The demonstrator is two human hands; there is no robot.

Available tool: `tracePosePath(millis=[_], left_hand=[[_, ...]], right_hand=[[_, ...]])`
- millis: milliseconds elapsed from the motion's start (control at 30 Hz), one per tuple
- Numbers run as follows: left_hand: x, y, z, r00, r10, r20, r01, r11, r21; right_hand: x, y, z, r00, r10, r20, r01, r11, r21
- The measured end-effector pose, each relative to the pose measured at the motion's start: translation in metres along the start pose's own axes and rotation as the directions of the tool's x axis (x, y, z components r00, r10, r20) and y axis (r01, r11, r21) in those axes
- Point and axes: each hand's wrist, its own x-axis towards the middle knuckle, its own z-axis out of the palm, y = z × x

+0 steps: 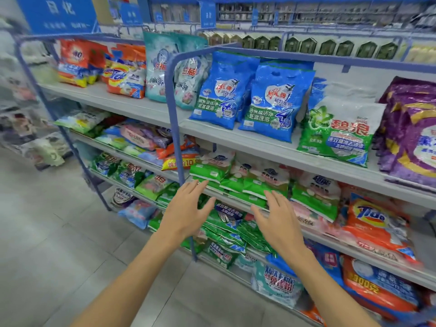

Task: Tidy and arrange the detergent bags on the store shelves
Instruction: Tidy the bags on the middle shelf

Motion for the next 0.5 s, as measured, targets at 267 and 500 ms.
tracePosePath(millis=[267,500], left_hand=[[0.062,-0.058,-0.004,0.999,-0.032,0.03,0.032,0.999,0.021],[0.094,-0.117,-0.027,0.996,-0.093,0.008,0.093,0.995,0.019]], right_hand=[[0.076,-0.04,0.045,0.999,-0.023,0.031,0.023,1.0,0.012],[0.123,-0.104,0.084,0.991,-0.102,0.083,0.1,0.994,0.034]])
